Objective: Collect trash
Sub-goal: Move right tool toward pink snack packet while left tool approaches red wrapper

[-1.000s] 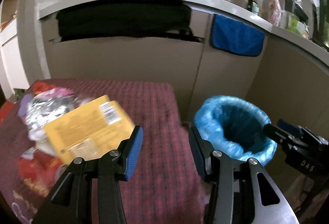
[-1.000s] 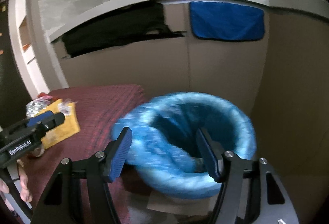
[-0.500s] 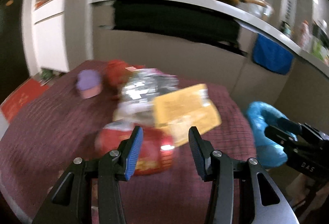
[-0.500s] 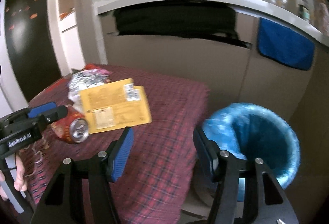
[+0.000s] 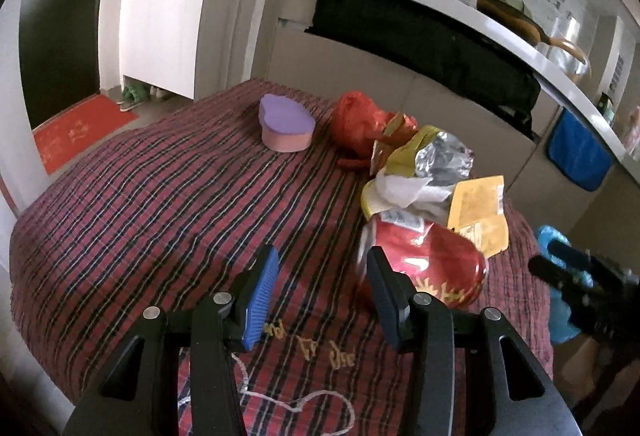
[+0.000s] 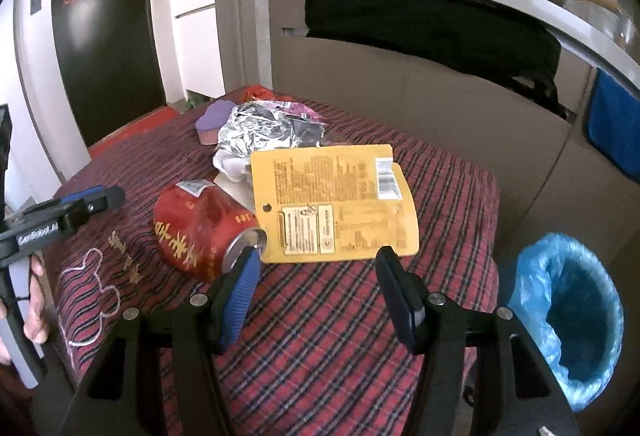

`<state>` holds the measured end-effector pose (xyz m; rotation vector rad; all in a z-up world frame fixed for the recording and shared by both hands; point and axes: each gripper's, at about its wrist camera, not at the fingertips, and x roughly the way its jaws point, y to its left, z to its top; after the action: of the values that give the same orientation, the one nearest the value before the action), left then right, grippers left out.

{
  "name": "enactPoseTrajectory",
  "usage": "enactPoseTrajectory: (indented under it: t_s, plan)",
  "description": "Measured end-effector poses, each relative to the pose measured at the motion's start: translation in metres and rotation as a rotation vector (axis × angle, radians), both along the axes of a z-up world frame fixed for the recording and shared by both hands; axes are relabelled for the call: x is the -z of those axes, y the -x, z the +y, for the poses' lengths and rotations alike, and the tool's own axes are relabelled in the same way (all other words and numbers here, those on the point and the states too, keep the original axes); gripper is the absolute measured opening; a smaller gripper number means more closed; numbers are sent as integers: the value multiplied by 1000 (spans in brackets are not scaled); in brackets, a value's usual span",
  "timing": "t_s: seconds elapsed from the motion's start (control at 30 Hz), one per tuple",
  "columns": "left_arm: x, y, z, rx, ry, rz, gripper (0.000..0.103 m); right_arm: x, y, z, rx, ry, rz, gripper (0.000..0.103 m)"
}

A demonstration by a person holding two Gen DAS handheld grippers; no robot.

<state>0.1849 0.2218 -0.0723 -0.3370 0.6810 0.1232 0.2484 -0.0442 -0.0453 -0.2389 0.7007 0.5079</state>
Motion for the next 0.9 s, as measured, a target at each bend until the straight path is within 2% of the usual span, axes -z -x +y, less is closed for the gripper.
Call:
enactPoseTrajectory:
  t_s: [0.23,0.4,0.53,0.73,0.9]
  plan:
    - [5,-10,-1,59,18,-2,47,-11,-34,7,-9,6,-23,56]
    - [-7,-22,-1,65,14,-26,47,-22,-61,25,-13,24,-48,56]
    - [-16,-32,3,86,8,-14,47,-24,-82,45,-52,20,-15,56]
    - [-26,-48,17,79,4,-26,47,-10,-115,75,-57,118,-17,56]
    - [-16,-60,24,72,28,-2,47,6,-142,91,-70,117,37,52]
